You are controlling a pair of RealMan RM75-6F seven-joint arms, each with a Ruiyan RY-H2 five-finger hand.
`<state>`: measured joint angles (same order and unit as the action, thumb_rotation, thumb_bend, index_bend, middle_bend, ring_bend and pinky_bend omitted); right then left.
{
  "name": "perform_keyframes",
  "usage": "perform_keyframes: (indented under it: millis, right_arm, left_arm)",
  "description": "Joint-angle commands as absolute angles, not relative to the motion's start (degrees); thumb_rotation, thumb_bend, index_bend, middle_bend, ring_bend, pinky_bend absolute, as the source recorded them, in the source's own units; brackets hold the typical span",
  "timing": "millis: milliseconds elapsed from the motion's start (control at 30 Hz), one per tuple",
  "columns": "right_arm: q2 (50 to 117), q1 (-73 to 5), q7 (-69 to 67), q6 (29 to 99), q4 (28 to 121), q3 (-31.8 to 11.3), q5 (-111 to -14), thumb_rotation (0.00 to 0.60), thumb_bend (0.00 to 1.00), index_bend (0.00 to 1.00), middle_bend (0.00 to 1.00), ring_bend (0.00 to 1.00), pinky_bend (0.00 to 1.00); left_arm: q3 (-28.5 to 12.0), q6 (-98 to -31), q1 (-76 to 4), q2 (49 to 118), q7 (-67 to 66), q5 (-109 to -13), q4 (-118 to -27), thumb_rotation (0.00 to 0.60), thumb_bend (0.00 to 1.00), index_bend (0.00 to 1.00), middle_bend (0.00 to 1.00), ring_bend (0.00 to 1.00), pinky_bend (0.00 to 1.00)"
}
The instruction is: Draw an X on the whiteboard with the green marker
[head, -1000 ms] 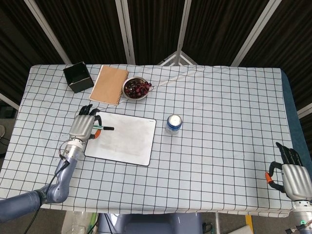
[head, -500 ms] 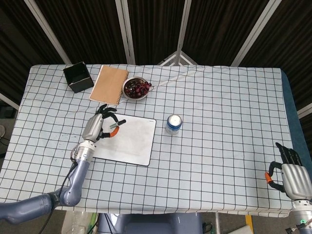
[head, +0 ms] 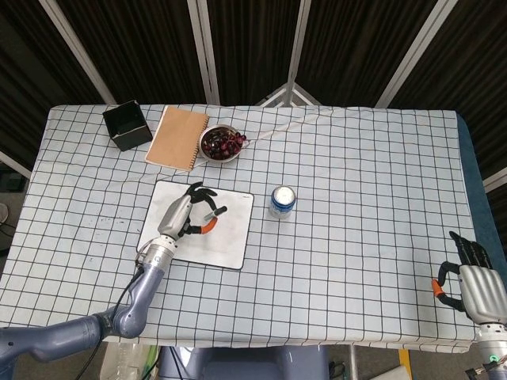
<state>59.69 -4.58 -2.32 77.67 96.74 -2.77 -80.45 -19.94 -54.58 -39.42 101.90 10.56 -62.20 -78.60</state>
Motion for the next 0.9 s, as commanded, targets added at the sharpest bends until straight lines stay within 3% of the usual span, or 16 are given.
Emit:
perform_keyframes:
  millis: [33, 900]
  right_arm:
    - [59.65, -4.57, -2.35, 77.66, 96.79, -2.76, -80.44, 0.6, 0.37, 0.0, 0.0, 0.0, 0.0]
    - [59.59, -4.67, -2.26, 77.36, 97.04, -2.77, -80.05, 0.6, 0.37, 0.0, 0.0, 0.0, 0.0]
  left_arm:
    - [-19.15, -54.04, -39.27, 101.85, 11.92, -63.39, -78.95, 0.6, 0.61, 0.75, 0.27, 0.06, 0.15]
    - [-17.68, -51.4, -40.93, 104.03, 18.3, -67.37, -73.98, 0.6, 0.61, 0.77, 0.28, 0.06, 0.15]
